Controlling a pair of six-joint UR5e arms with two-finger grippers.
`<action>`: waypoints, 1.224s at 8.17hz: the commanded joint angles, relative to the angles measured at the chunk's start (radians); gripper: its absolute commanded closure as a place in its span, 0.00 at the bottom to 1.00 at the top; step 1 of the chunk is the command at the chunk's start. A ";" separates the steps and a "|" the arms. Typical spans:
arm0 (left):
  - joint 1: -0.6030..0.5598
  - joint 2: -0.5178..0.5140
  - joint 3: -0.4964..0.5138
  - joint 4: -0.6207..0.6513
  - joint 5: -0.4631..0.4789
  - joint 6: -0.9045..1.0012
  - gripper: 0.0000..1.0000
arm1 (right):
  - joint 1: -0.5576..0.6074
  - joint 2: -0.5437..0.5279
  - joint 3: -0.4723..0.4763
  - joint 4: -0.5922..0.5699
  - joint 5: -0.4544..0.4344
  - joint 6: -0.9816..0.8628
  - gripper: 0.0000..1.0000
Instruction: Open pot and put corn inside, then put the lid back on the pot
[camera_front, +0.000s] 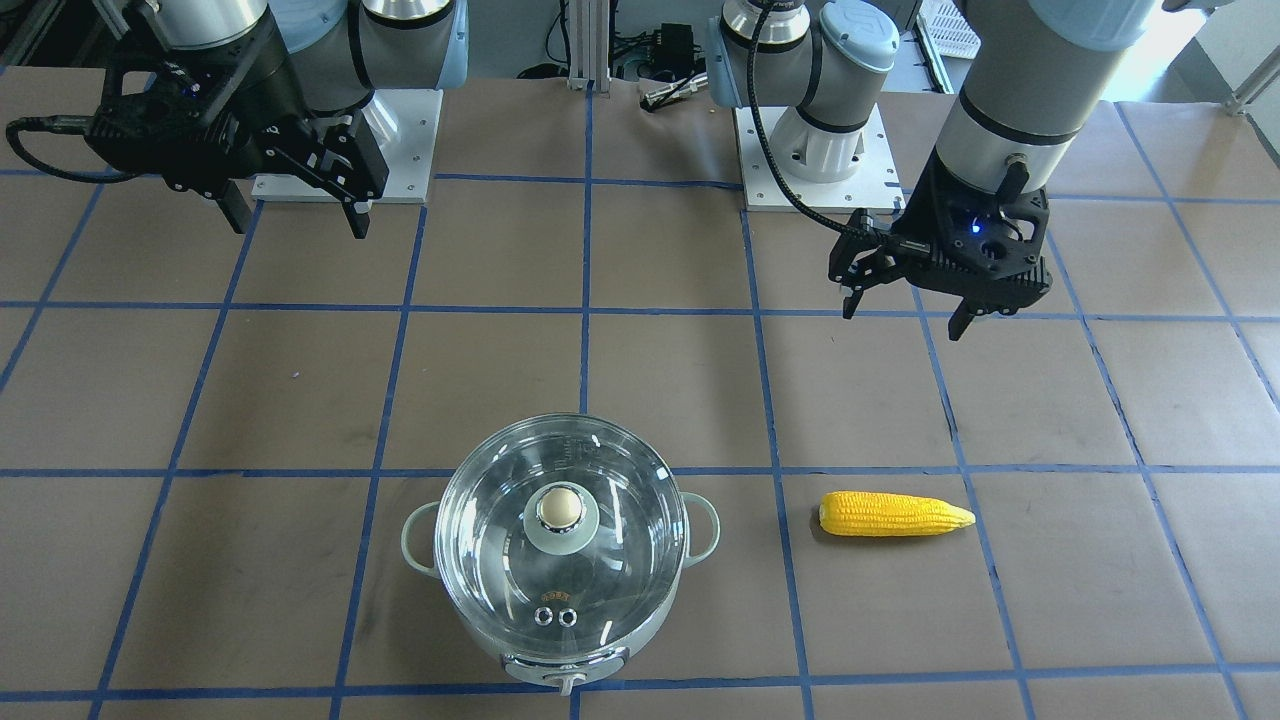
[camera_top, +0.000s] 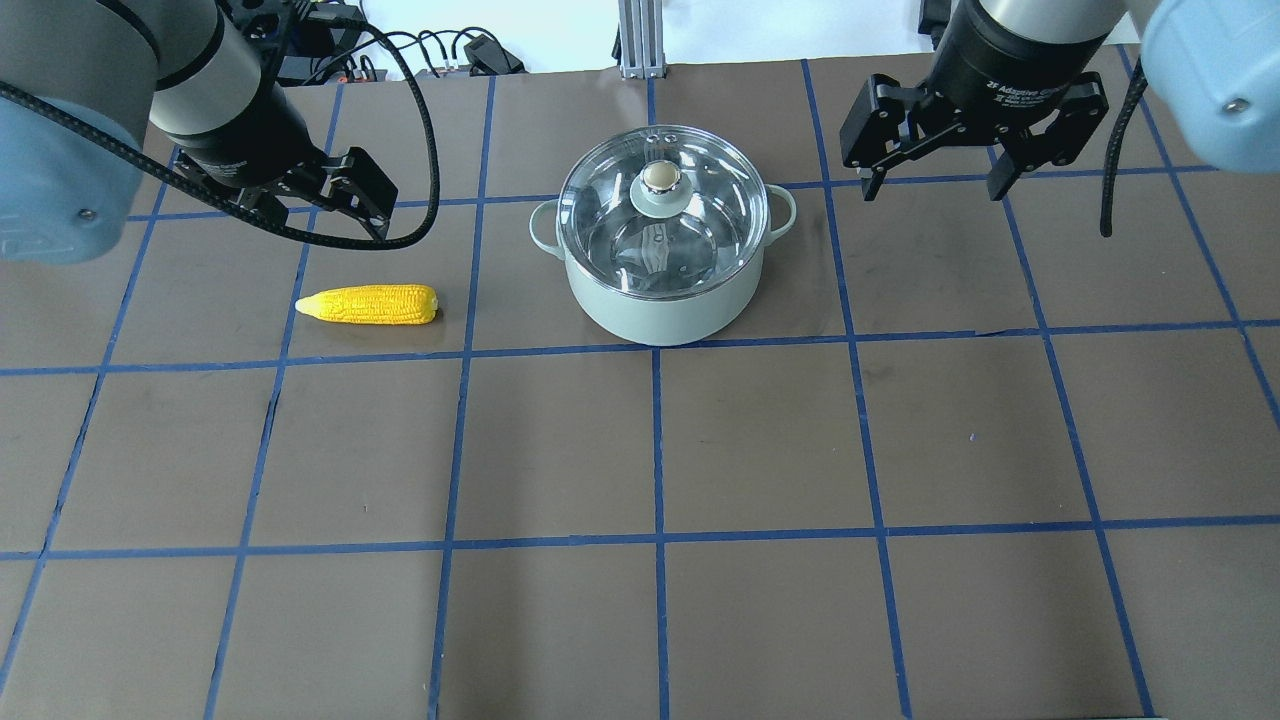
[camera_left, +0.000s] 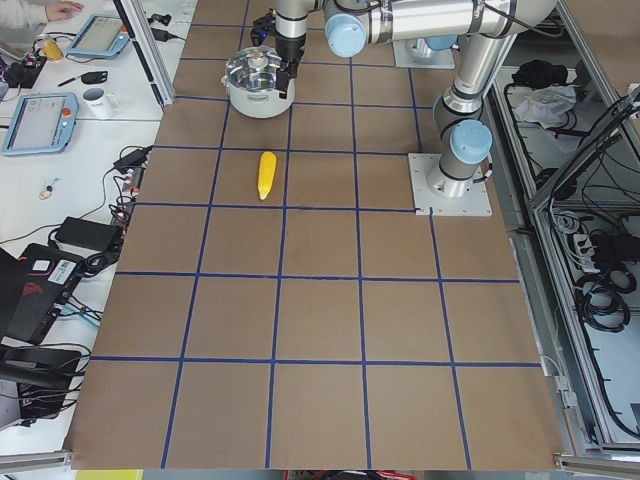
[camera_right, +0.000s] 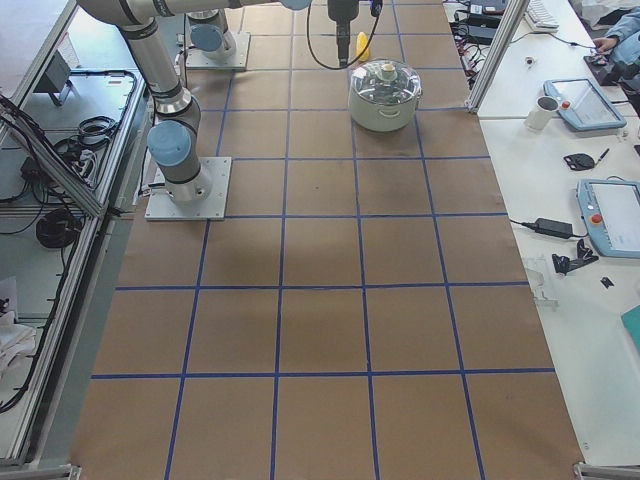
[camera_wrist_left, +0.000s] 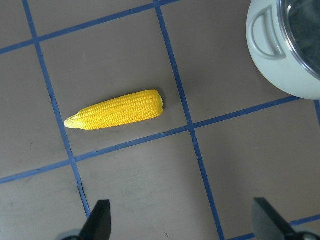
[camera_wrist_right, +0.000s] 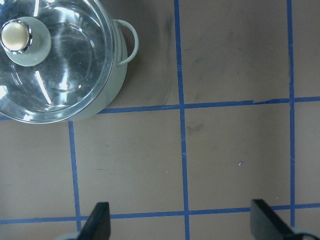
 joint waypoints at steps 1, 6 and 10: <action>0.093 -0.045 -0.005 0.013 -0.053 0.273 0.00 | 0.003 0.013 -0.002 -0.007 0.001 0.006 0.00; 0.184 -0.168 -0.008 0.102 -0.058 0.774 0.00 | 0.107 0.295 -0.172 -0.219 0.001 0.162 0.00; 0.184 -0.309 -0.010 0.186 -0.109 1.074 0.00 | 0.260 0.481 -0.178 -0.489 -0.014 0.423 0.00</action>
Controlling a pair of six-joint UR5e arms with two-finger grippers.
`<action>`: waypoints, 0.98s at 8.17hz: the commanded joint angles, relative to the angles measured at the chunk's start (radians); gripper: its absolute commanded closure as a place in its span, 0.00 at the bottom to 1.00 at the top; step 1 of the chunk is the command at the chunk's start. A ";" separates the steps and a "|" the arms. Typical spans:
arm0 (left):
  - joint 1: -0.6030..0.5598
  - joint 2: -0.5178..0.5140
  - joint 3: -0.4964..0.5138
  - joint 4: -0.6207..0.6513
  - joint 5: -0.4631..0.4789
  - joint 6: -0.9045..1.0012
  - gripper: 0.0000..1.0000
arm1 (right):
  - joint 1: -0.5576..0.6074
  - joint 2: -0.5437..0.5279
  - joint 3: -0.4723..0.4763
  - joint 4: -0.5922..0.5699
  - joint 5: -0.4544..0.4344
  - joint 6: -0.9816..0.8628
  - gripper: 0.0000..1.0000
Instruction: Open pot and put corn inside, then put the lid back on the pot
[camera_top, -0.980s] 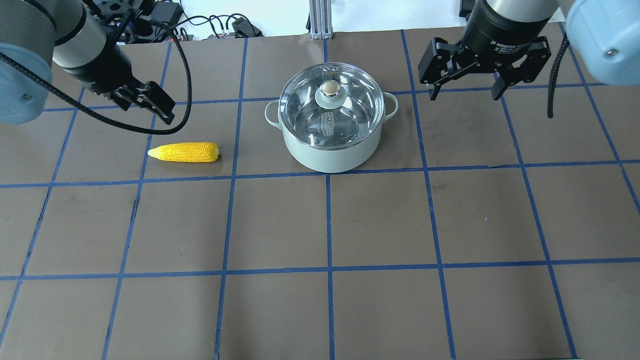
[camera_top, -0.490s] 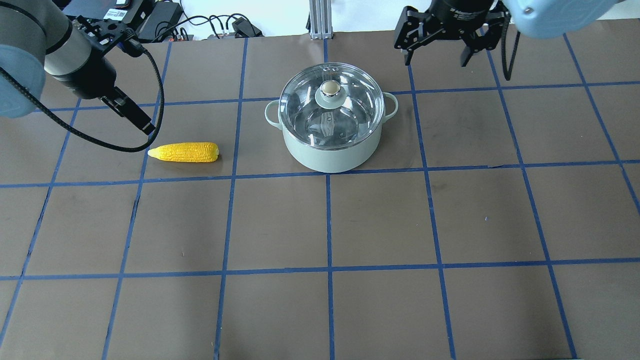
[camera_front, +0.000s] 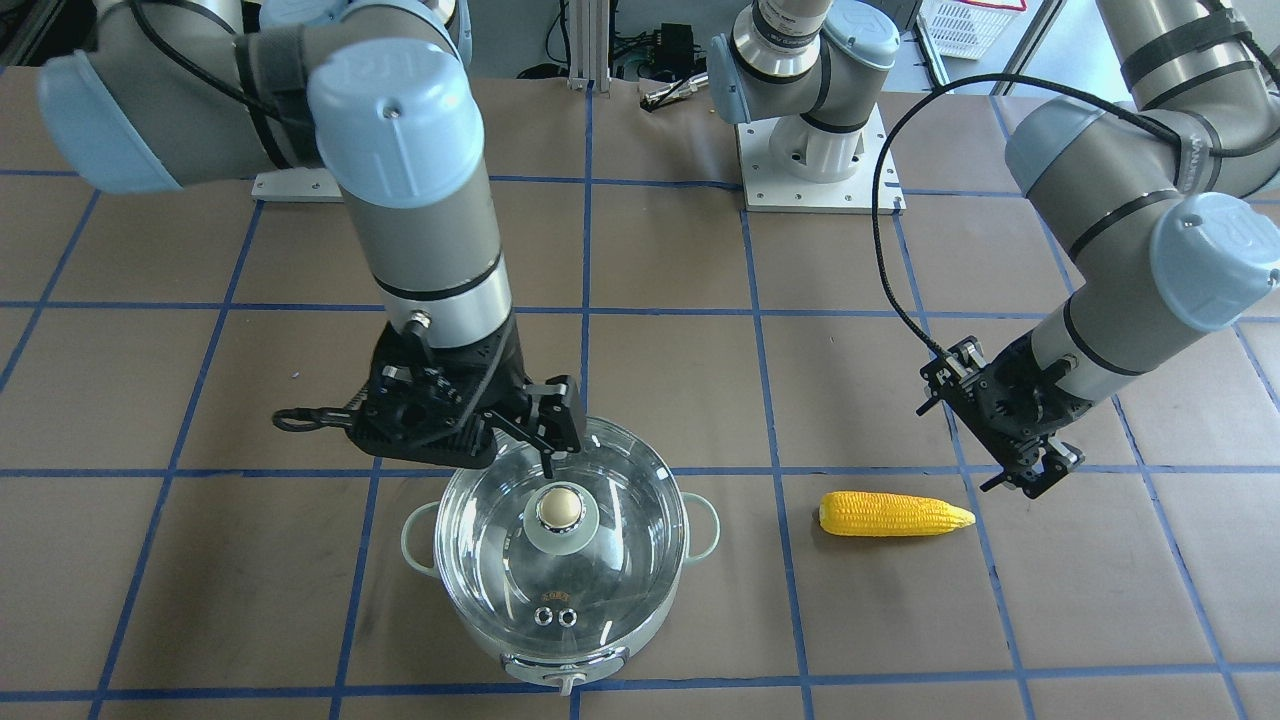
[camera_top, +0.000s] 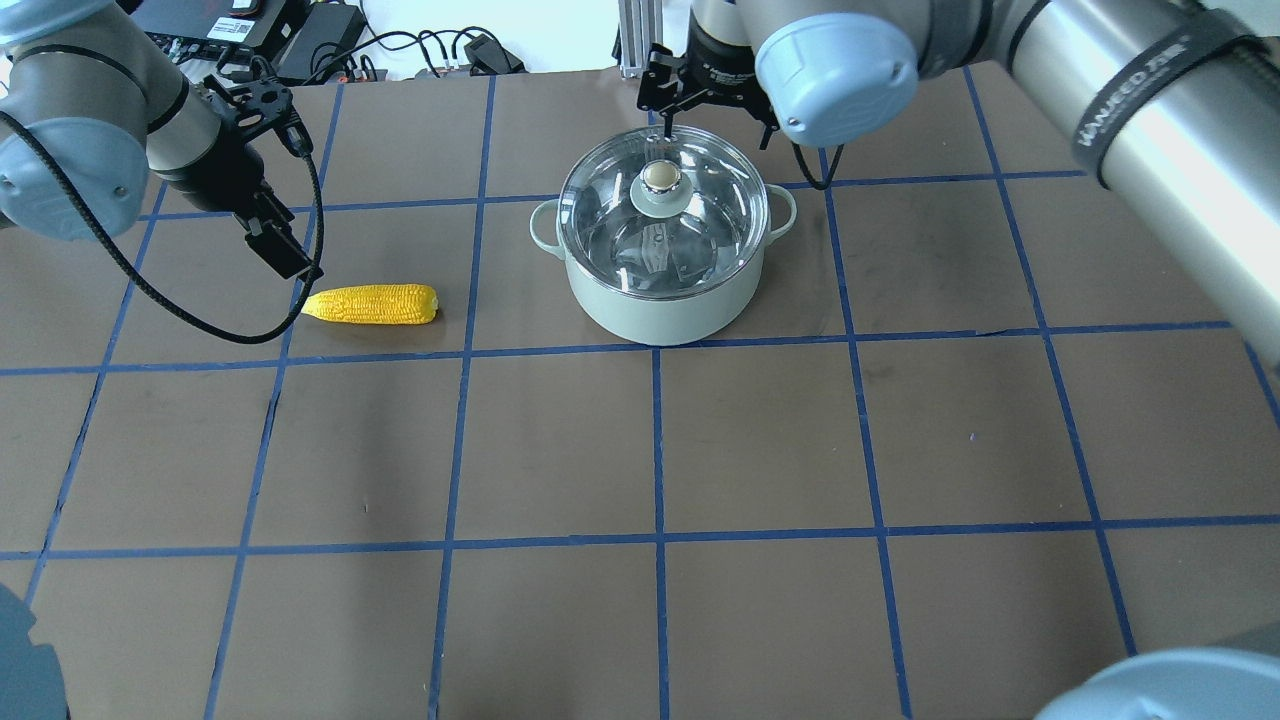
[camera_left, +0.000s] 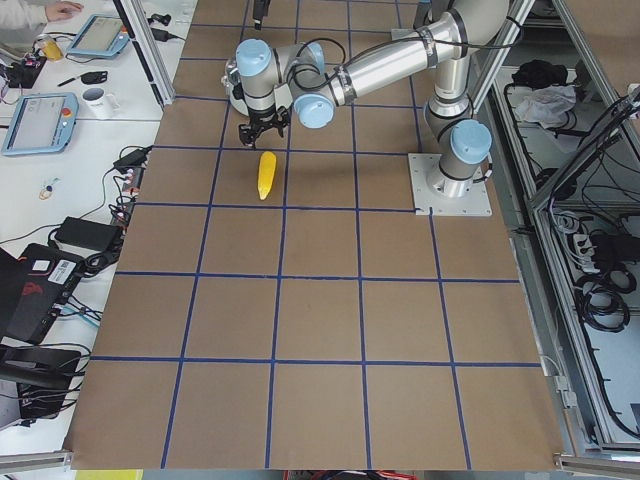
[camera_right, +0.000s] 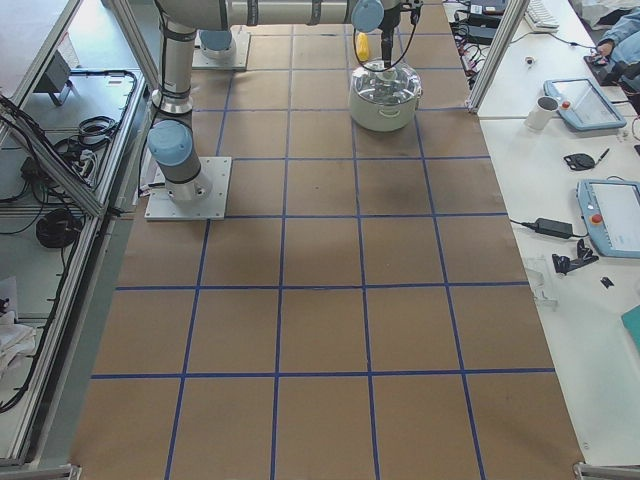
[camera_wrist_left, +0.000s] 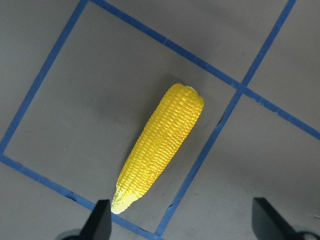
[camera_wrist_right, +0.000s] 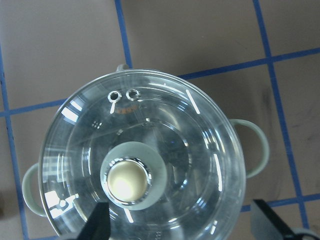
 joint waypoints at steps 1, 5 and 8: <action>0.001 -0.108 -0.001 0.092 -0.019 0.213 0.00 | 0.057 0.102 -0.002 -0.133 -0.012 0.087 0.00; 0.001 -0.199 -0.001 0.105 -0.019 0.341 0.00 | 0.059 0.149 -0.004 -0.181 -0.029 0.021 0.00; 0.001 -0.232 -0.002 0.105 -0.020 0.344 0.00 | 0.072 0.149 0.002 -0.168 -0.033 -0.010 0.15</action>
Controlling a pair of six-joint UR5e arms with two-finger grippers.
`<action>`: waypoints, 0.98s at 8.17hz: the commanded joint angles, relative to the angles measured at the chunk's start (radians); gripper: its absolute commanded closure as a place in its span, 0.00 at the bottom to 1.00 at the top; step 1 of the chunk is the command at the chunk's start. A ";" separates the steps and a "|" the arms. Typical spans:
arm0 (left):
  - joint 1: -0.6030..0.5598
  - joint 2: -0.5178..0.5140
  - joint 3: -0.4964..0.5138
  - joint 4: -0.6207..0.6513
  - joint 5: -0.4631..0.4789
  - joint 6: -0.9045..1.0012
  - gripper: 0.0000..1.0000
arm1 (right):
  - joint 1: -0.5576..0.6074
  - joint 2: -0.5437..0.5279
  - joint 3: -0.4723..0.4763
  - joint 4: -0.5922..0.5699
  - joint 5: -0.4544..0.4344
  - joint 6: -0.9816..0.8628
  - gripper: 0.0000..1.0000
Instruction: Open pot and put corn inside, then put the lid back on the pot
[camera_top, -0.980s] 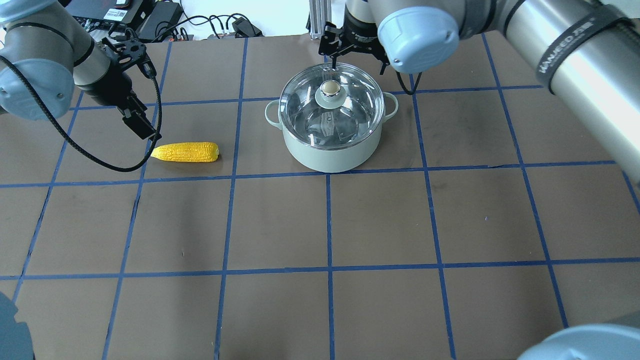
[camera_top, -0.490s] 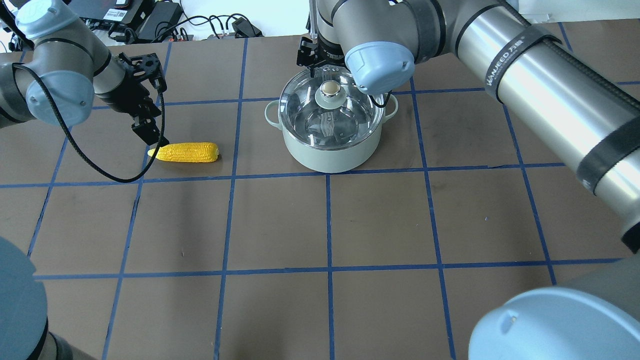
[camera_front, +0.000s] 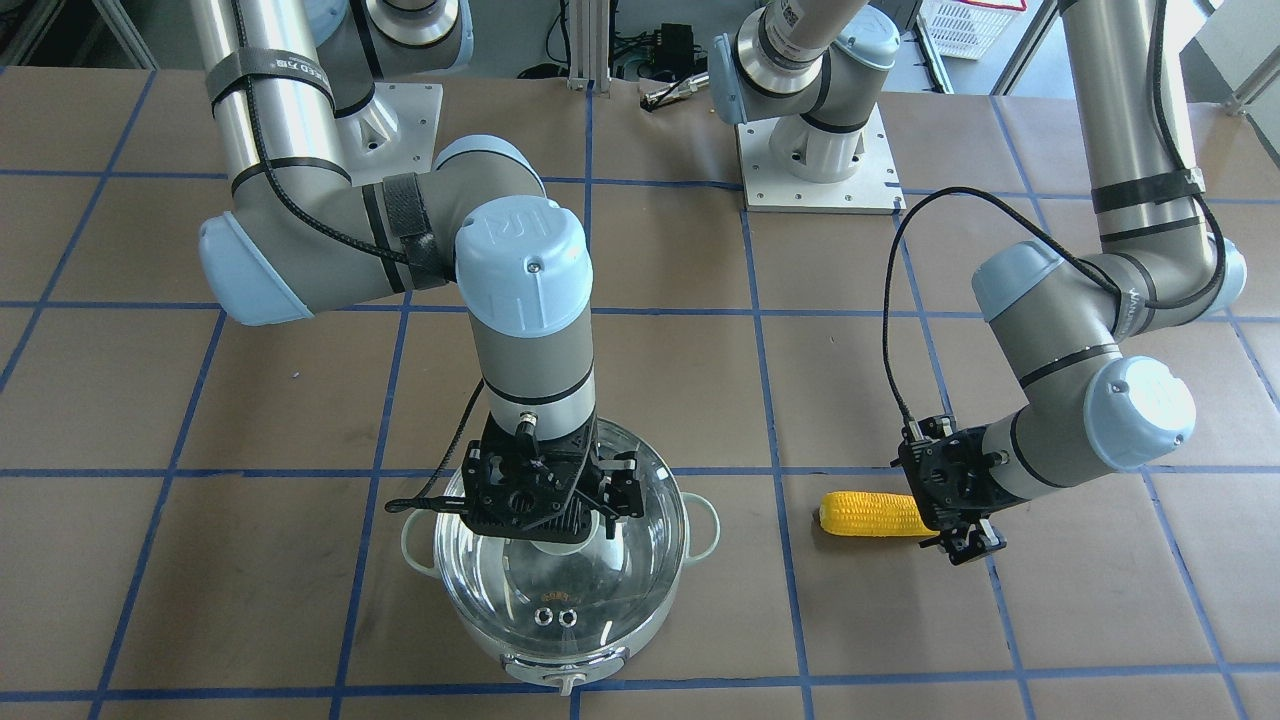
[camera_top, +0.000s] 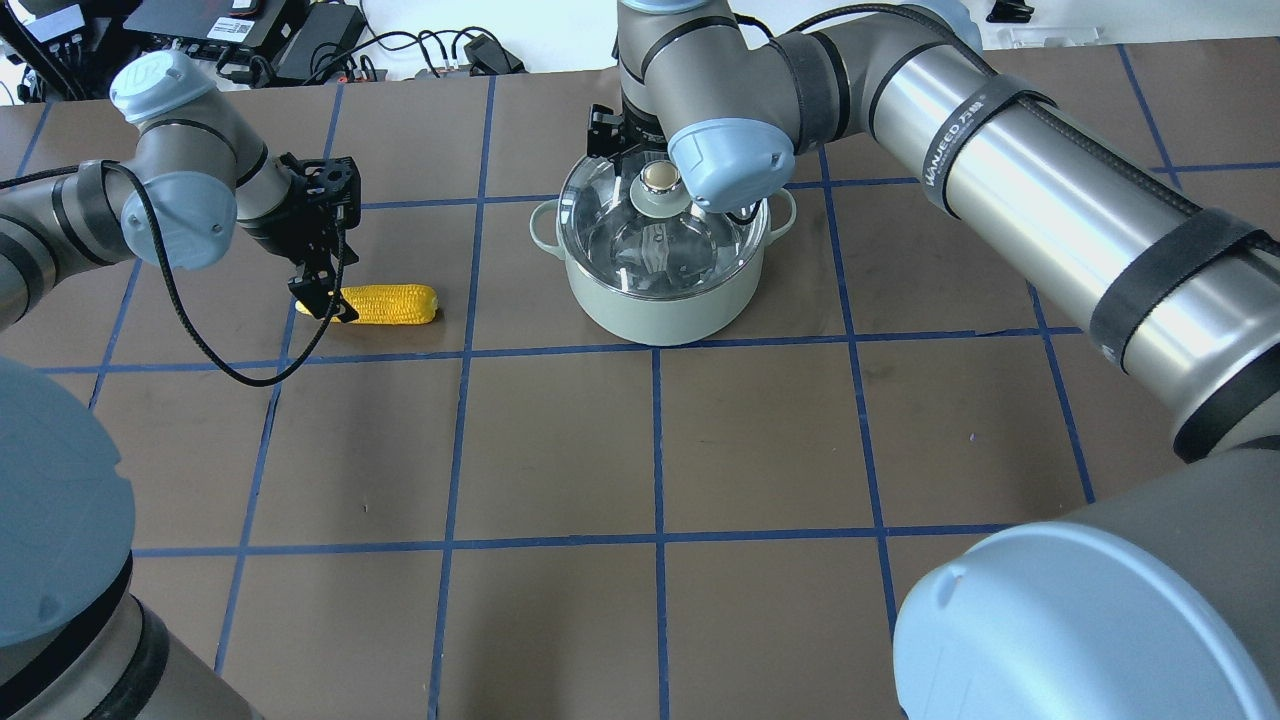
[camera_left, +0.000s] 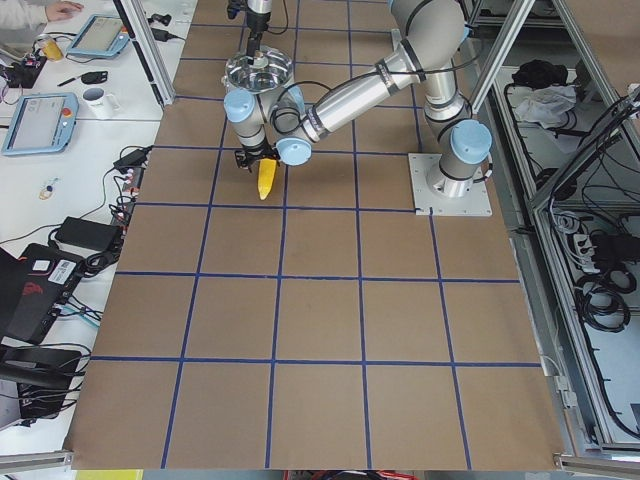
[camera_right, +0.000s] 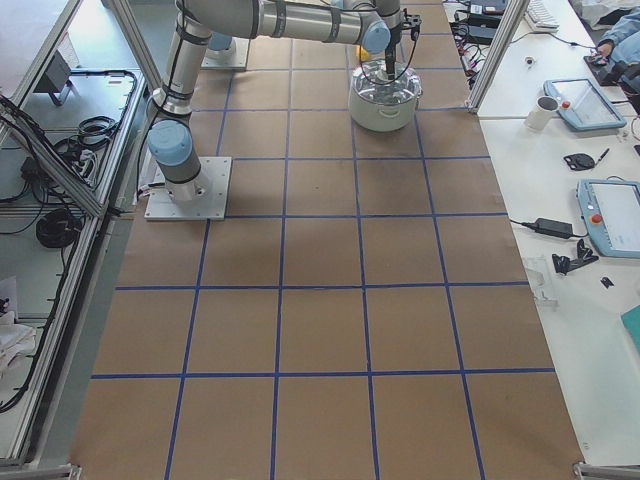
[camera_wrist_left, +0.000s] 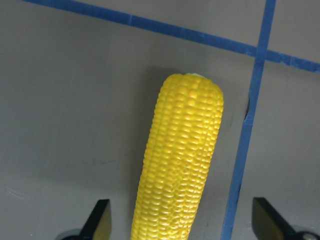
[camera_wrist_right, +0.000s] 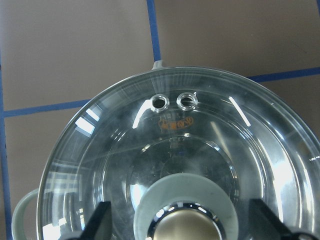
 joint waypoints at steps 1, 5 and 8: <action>0.000 -0.036 0.001 0.002 0.001 0.001 0.00 | 0.010 0.002 0.002 0.007 -0.004 -0.021 0.33; 0.000 -0.049 0.001 0.002 0.001 0.000 0.00 | 0.010 0.002 -0.004 0.007 -0.001 -0.018 0.71; 0.000 -0.078 0.001 0.048 0.001 -0.006 0.05 | 0.006 -0.032 -0.020 0.012 -0.002 -0.030 0.72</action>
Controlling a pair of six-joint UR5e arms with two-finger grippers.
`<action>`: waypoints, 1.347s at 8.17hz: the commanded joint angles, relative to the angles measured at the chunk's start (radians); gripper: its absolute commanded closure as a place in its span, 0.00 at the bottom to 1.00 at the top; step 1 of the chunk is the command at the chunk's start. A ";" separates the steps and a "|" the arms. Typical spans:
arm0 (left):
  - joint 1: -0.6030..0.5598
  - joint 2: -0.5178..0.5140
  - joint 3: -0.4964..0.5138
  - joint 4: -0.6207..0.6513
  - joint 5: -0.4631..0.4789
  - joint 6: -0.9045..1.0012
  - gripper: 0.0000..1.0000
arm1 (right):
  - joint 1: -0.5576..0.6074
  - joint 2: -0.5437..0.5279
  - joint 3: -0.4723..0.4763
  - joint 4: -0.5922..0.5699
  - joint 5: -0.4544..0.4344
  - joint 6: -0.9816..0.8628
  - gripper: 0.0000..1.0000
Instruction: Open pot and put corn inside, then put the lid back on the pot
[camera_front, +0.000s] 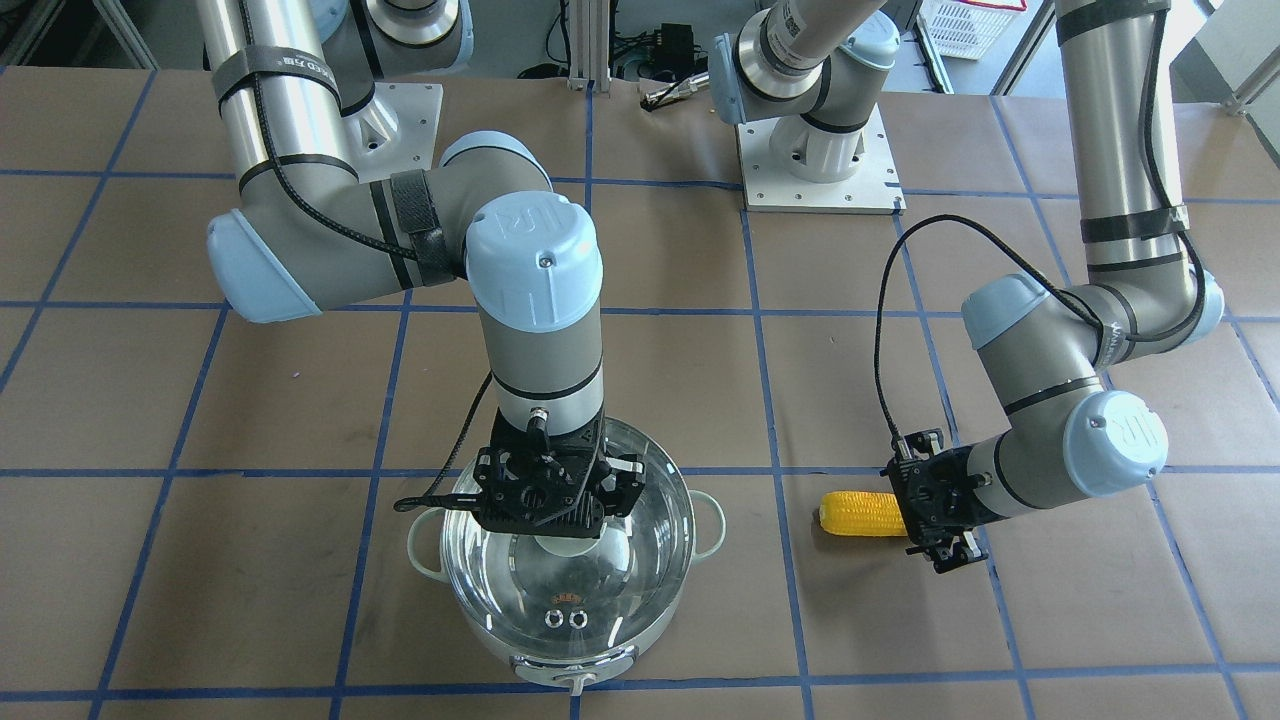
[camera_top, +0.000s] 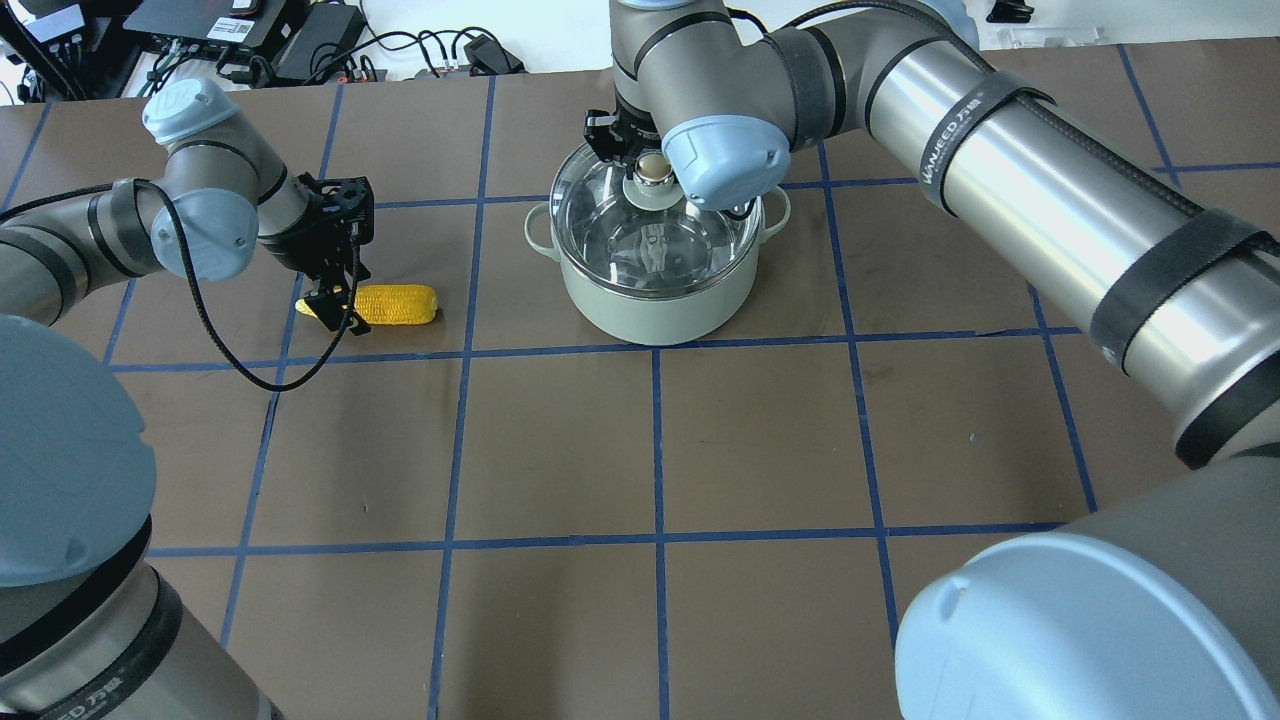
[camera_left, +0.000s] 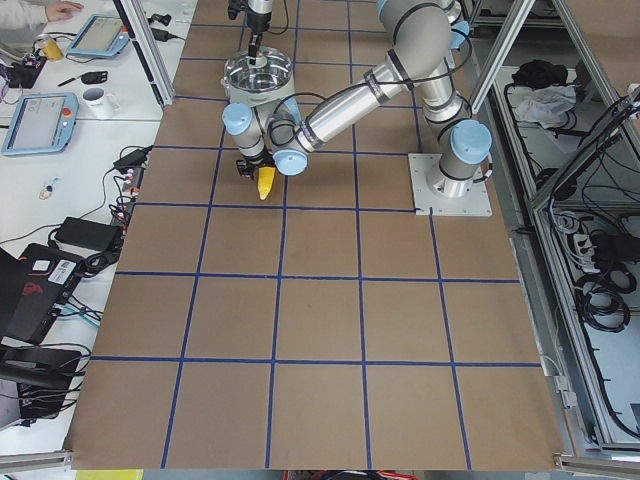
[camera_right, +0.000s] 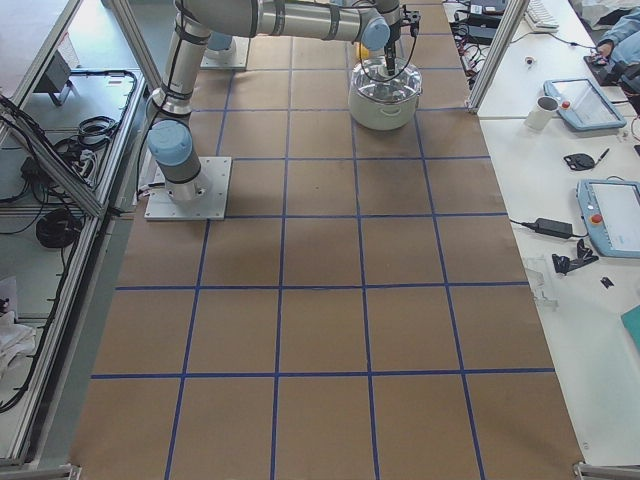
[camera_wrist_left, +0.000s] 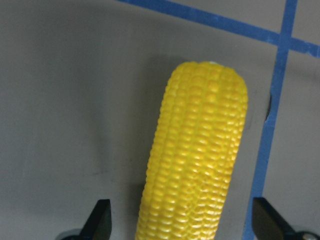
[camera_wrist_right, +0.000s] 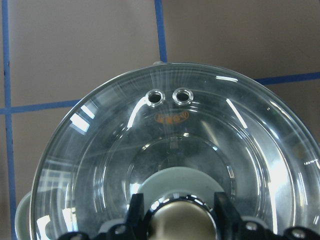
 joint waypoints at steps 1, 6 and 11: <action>0.000 -0.012 0.000 0.019 0.008 -0.003 0.47 | -0.013 -0.062 -0.012 0.049 0.001 -0.023 0.72; -0.046 0.098 0.011 0.003 0.081 -0.023 1.00 | -0.215 -0.345 0.110 0.314 0.081 -0.269 0.77; -0.349 0.301 0.014 0.087 0.069 -0.332 1.00 | -0.293 -0.481 0.156 0.481 0.078 -0.412 0.79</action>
